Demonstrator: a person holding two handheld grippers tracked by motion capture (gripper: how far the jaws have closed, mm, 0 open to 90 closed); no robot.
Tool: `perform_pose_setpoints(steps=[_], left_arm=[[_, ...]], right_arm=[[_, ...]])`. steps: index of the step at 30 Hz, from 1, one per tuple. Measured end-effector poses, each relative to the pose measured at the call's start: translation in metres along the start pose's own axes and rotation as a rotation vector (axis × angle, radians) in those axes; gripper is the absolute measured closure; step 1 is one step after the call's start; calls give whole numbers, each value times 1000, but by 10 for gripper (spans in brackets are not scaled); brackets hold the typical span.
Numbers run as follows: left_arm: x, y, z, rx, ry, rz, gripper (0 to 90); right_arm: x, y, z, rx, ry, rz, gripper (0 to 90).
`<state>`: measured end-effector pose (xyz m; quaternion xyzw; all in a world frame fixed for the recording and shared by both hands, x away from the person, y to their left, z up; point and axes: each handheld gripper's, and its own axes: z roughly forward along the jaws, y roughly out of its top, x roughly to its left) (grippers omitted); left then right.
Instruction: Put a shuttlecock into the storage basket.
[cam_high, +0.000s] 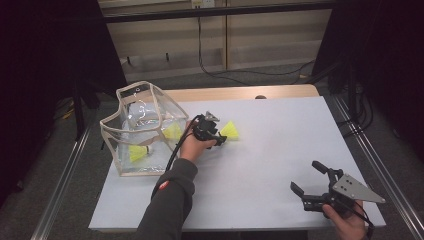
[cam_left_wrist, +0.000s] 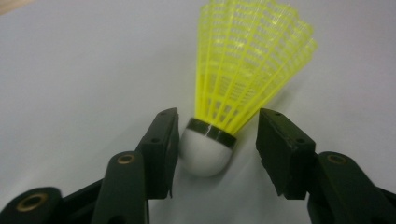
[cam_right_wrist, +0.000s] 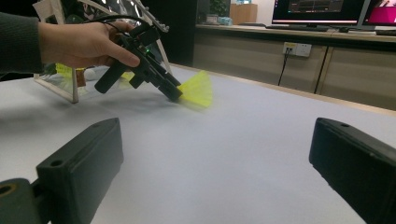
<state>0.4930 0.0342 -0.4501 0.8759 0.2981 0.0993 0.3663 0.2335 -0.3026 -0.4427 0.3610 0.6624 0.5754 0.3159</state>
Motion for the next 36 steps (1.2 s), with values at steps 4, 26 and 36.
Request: perform_pose_setpoints(steps=[4, 26, 36], left_arm=[[-5, 1, 4, 28, 8, -25, 637], [-10, 11, -28, 86, -89, -256, 647], [-9, 14, -46, 86, -92, -327, 647]], right_arm=[[0, 0, -1, 3, -1, 3, 27], [0, 1, -1, -3, -4, 2, 27], [1, 1, -1, -1, -7, -7, 27]])
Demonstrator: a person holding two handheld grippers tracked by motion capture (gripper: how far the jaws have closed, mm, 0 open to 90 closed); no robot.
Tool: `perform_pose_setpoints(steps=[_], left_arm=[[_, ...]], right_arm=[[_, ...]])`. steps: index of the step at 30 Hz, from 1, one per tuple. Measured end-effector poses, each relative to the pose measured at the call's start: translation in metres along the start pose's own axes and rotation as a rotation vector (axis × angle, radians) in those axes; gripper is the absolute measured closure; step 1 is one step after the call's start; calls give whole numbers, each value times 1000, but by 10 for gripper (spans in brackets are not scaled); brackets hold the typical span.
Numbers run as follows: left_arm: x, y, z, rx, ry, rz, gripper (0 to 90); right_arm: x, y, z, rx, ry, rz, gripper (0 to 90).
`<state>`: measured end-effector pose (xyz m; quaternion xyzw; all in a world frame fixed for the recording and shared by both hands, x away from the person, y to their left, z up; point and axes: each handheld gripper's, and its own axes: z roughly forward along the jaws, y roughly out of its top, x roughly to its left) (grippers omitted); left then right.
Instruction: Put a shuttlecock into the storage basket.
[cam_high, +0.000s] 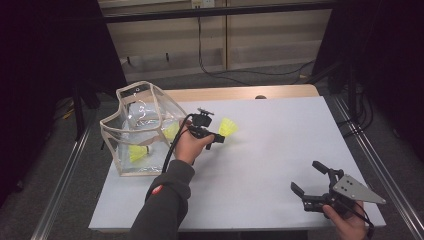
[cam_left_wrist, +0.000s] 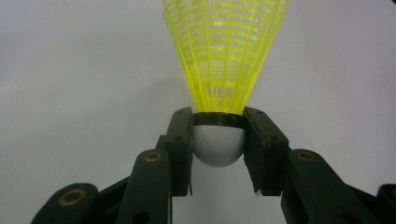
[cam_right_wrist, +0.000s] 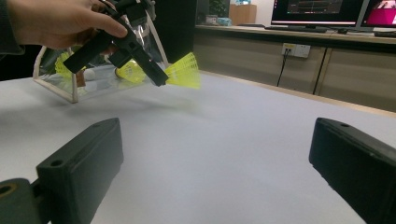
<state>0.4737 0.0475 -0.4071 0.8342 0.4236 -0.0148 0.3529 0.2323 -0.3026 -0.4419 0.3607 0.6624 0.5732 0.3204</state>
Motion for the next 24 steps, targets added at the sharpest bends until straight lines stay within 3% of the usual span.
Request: perform_pose_setpoints(steps=[15, 24], left_arm=[[-7, 5, -23, -13, 4, -71, 647], [-12, 10, -34, 2, 14, -80, 647]], right_arm=[[0, 0, 1, 2, 1, 2, 27], [0, 0, 1, 2, -1, 5, 27]])
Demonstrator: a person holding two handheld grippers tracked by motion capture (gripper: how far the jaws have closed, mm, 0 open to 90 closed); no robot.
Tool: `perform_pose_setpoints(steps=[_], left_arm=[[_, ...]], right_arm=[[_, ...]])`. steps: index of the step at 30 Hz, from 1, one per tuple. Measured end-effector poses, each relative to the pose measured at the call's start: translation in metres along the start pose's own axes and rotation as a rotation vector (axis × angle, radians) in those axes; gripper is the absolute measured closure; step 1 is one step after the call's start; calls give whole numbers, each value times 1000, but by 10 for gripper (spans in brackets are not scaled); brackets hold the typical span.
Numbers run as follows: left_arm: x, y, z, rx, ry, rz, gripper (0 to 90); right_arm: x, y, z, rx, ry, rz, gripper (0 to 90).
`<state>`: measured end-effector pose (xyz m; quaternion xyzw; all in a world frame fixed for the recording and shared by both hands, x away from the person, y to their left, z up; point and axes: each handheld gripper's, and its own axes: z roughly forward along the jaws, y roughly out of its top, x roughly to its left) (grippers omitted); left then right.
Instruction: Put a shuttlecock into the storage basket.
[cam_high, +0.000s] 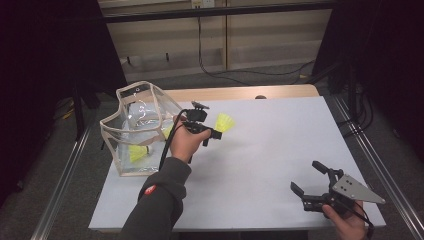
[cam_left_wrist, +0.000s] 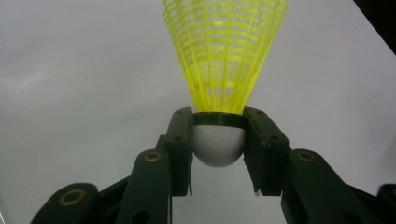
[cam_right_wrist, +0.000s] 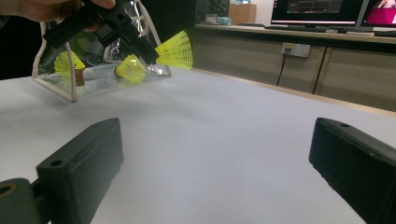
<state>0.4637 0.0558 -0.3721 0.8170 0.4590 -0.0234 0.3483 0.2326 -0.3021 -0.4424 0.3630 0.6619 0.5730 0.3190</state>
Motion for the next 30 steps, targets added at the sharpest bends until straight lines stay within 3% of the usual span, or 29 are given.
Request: perform_pose_setpoints(steps=[13, 30], left_arm=[[-9, 8, -23, 2, 15, -21, 647], [-11, 13, -46, -3, 25, -33, 647]], right_arm=[[0, 0, -1, -3, -4, -1, 27], [0, 0, 0, -2, 0, -4, 27]])
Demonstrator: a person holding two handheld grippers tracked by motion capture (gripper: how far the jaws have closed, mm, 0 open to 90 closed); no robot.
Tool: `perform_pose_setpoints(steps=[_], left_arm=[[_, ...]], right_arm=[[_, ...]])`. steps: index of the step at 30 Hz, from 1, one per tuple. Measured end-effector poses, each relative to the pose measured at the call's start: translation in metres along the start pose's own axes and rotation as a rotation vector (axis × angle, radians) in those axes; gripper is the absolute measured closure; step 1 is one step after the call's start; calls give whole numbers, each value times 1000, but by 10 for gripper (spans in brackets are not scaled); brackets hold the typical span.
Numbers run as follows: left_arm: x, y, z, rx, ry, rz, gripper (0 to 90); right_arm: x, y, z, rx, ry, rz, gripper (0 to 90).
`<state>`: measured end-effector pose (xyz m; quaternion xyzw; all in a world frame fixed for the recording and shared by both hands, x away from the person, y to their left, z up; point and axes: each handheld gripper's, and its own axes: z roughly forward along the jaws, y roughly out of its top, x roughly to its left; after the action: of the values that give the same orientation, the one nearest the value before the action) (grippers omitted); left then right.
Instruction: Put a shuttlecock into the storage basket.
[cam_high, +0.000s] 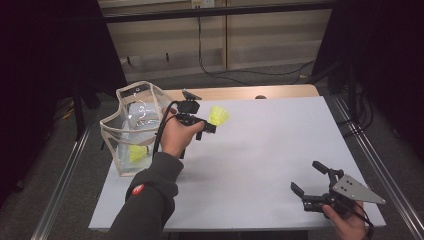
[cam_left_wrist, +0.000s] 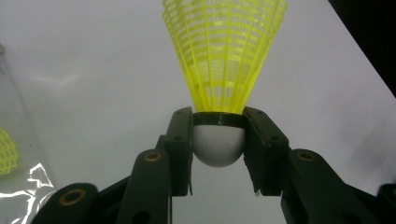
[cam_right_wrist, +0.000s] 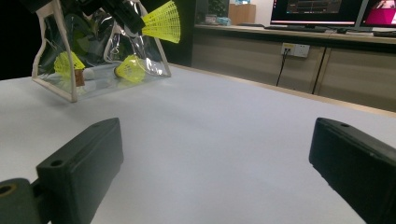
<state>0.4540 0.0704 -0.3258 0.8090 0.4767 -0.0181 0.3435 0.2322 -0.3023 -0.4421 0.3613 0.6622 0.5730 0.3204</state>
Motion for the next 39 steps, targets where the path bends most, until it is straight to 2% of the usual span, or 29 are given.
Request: perform_pose_setpoints(steps=[17, 23, 26, 39], left_arm=[[-1, 4, -17, -7, 7, -5, 647], [0, 4, -23, -4, 11, -9, 647], [2, 4, -26, -2, -1, -14, 647], [1, 7, -34, 14, 8, -5, 647]], right_arm=[[1, 0, 0, 0, 0, -2, 27], [0, 0, 0, 1, 0, -3, 27], [1, 1, 0, 0, 1, -2, 27], [1, 0, 0, -2, 0, -1, 27]])
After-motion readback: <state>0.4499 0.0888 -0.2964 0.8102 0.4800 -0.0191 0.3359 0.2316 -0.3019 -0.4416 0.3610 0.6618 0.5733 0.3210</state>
